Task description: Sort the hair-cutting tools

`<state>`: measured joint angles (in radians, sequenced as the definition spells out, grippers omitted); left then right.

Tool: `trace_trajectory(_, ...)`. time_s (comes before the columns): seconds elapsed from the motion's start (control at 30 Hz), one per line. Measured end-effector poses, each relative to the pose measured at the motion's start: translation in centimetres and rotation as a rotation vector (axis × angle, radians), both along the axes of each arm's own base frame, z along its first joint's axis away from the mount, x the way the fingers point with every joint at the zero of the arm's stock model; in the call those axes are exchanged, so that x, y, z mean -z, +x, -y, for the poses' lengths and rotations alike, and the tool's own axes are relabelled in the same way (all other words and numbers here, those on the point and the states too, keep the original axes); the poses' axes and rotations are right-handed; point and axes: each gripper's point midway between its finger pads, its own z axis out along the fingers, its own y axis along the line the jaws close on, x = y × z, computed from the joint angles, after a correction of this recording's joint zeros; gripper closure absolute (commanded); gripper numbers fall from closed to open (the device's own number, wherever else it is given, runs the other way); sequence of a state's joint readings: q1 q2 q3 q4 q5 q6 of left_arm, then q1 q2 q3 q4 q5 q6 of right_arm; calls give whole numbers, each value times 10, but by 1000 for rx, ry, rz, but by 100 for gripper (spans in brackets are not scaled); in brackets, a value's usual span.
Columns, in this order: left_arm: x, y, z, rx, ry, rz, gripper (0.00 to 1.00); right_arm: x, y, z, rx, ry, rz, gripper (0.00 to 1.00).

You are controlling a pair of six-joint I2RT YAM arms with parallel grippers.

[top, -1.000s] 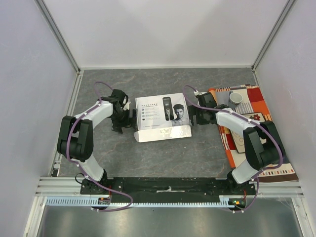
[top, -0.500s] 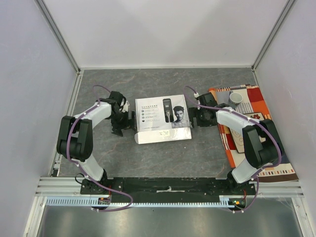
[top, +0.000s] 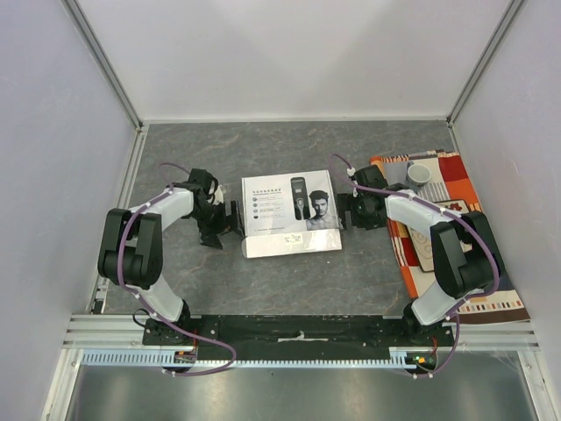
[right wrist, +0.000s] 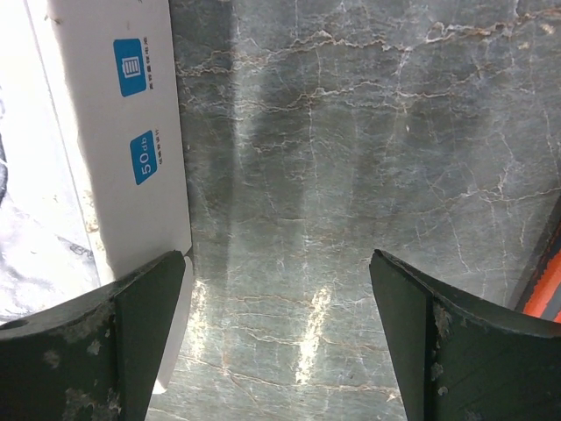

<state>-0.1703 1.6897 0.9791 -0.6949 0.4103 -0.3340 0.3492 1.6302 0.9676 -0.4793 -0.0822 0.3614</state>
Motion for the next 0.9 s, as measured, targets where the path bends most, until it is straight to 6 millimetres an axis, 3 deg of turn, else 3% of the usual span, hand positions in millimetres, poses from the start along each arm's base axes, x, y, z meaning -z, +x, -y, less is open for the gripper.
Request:
trace_trajectory(0.27, -2, 3, 8, -84, -65, 30, 5, 3, -2, 5, 47, 4, -4, 2)
trace_trajectory(0.37, -4, 7, 12, -116, -100, 49, 13, 3, -2, 8, 60, -3, 0, 2)
trace_trajectory(0.4, -4, 9, 14, -124, -112, 57, 22, 3, -2, 9, 64, -7, 2, 2)
trace_trajectory(0.6, -3, 18, 27, -148, -208, 104, 49, 4, -3, 10, 81, -4, 4, 2)
trace_trajectory(0.9, -10, 24, 39, -144, -302, 137, 70, 6, -4, 10, 86, -3, 7, 2)
